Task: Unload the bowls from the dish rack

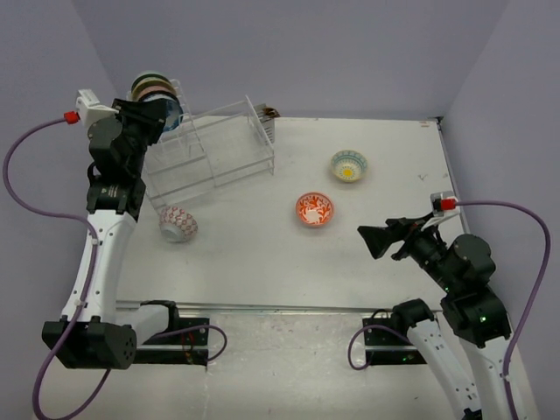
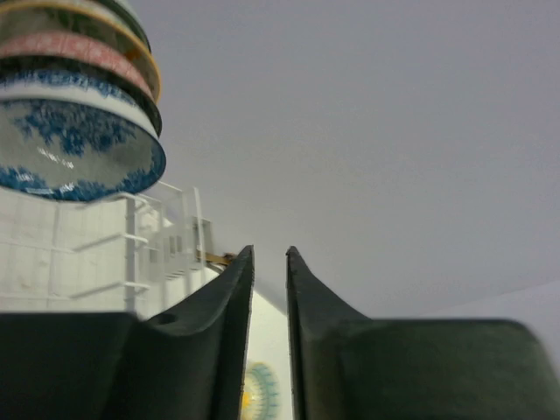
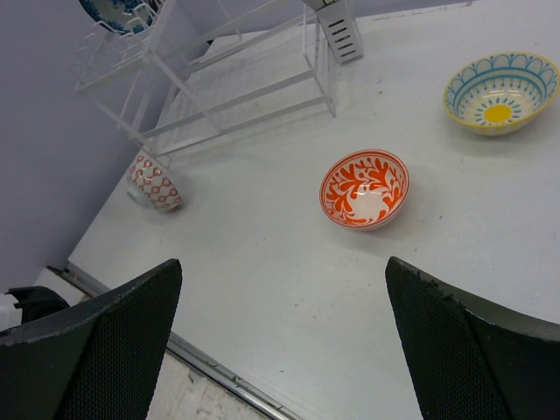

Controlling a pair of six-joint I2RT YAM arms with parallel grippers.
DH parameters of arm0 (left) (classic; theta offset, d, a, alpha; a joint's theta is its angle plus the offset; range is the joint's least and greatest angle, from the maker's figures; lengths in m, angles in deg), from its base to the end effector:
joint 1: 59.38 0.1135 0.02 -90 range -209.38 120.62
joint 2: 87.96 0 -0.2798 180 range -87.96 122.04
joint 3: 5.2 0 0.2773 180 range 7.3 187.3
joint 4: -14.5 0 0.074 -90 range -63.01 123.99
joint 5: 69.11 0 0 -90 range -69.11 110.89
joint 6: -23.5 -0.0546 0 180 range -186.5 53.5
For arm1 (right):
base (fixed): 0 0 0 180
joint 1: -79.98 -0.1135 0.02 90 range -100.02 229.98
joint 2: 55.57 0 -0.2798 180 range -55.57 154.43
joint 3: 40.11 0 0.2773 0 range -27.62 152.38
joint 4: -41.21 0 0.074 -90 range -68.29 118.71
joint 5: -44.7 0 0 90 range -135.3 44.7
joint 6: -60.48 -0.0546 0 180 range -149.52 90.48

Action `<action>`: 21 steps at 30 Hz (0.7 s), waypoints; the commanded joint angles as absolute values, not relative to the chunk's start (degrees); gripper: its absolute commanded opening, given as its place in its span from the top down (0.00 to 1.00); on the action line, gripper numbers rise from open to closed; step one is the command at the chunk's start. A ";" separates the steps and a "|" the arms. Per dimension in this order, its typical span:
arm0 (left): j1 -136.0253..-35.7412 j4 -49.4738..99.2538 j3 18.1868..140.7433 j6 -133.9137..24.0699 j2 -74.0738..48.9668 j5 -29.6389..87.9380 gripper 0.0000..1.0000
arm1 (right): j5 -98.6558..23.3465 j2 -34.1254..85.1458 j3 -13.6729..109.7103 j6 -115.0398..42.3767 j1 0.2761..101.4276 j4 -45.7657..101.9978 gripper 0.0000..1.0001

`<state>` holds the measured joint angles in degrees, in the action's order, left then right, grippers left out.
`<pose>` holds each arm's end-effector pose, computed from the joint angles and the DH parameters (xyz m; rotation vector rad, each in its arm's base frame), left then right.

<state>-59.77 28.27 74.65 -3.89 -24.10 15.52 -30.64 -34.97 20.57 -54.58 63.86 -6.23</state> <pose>0.2916 0.0031 0.4460 -0.8853 1.3175 -0.7977 0.0884 0.0399 0.3742 -0.0606 1.7517 0.7482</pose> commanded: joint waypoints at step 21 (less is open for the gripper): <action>-60.88 63.20 63.90 -32.93 -52.89 1.76 0.00 | -19.11 -30.17 15.54 -59.05 63.72 1.82 0.01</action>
<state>-60.71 58.70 65.99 -31.04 -51.91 12.22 -21.66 -30.12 16.07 -57.77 63.86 -1.40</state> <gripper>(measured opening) 0.997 0.987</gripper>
